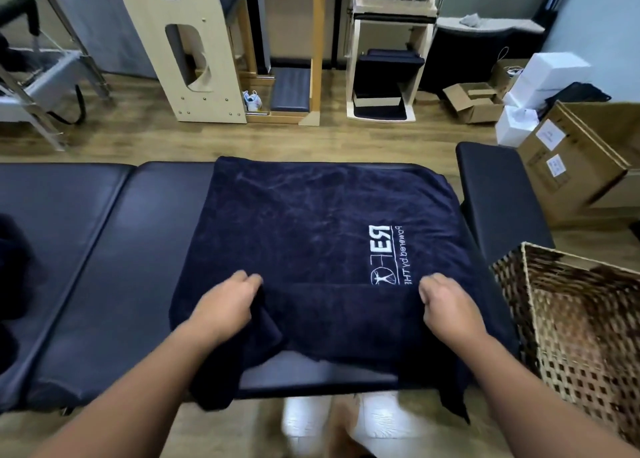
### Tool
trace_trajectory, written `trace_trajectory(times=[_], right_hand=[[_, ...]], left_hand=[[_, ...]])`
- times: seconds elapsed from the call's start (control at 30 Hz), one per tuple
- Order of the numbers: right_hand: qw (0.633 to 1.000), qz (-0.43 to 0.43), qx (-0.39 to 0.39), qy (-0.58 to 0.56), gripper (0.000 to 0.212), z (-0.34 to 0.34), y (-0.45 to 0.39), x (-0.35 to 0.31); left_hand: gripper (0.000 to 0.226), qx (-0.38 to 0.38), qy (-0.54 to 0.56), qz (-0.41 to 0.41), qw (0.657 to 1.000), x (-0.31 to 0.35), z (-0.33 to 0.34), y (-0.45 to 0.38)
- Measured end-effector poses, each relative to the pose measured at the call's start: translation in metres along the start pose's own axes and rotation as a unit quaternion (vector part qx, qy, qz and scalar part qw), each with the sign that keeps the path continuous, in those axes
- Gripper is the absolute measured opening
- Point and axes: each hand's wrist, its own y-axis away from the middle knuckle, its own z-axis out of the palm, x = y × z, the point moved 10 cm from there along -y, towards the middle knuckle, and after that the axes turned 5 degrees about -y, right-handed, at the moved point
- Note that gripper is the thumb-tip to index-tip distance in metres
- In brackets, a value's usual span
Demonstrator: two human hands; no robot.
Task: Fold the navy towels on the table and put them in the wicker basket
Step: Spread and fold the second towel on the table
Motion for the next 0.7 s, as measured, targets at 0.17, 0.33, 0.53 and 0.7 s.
trace_trajectory(times=[0.17, 0.33, 0.53, 0.7], right_hand=[[0.999, -0.023, 0.02, 0.02, 0.027, -0.033, -0.101, -0.003], [0.996, 0.015, 0.032, 0.077, 0.045, -0.045, -0.19, -0.002], [0.993, -0.084, -0.005, 0.085, 0.027, -0.001, -0.199, -0.021], [0.981, -0.187, -0.028, 0.054, 0.016, 0.048, -0.144, -0.035]], left_hand=[[0.032, 0.047, -0.129, 0.003, 0.991, -0.011, -0.079, -0.093], [0.039, 0.141, -0.13, -0.083, 0.978, -0.023, -0.137, -0.167], [0.023, 0.03, -0.128, -0.042, 0.99, -0.009, -0.082, -0.172], [0.055, -0.081, -0.147, 0.048, 0.985, 0.011, -0.007, -0.129]])
